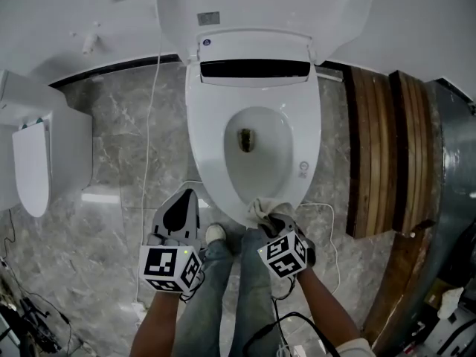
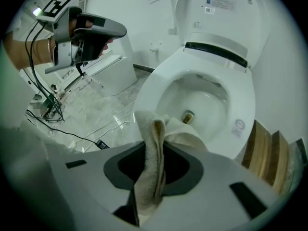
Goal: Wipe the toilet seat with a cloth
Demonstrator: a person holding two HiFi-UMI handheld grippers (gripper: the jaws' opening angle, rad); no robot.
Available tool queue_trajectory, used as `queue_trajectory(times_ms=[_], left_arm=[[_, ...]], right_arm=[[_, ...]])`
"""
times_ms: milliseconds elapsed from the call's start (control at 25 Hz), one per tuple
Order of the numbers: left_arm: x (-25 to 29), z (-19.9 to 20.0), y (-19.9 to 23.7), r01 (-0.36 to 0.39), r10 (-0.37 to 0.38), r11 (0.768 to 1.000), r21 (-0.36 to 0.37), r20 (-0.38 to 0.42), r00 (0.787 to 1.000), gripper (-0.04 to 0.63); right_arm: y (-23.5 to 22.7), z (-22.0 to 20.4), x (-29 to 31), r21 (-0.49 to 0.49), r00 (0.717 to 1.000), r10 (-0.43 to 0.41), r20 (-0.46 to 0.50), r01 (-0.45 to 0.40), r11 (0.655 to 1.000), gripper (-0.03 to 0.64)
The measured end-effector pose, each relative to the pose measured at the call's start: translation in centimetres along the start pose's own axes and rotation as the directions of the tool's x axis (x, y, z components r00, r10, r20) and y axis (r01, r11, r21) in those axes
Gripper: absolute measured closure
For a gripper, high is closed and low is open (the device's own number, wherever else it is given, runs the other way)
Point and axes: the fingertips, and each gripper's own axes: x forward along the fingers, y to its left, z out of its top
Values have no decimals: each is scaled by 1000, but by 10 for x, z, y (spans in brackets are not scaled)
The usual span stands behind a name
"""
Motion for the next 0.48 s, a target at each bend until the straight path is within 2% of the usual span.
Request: queue_trajectory(times_ms=[240, 480], left_arm=[[-10, 2, 20, -13, 14, 1000, -16, 13, 1000, 584], [-24, -4, 40, -39, 39, 998, -40, 15, 999, 585]], right_arm=[[30, 13, 8, -24, 999, 38, -9, -38, 999, 528], [56, 31, 21, -98, 997, 69, -19, -71, 993, 528]])
